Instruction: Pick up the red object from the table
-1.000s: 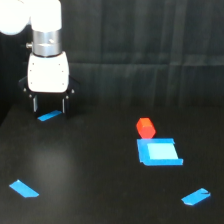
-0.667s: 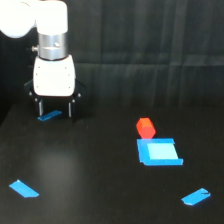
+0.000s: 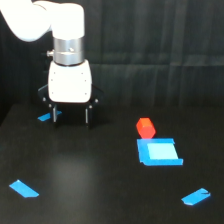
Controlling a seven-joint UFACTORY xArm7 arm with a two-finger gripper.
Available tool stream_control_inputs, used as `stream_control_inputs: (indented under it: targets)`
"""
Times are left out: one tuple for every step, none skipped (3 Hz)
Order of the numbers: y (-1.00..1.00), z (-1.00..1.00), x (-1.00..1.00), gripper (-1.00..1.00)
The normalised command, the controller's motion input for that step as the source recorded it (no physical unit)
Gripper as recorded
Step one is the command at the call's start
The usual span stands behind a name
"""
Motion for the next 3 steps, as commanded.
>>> stream_control_inputs:
  targets:
    - [0.09, 0.07, 0.92, 1.0]
    - [0.08, -0.19, 0.9, 1.0]
    - [0.06, -0.38, 0.95, 0.94]
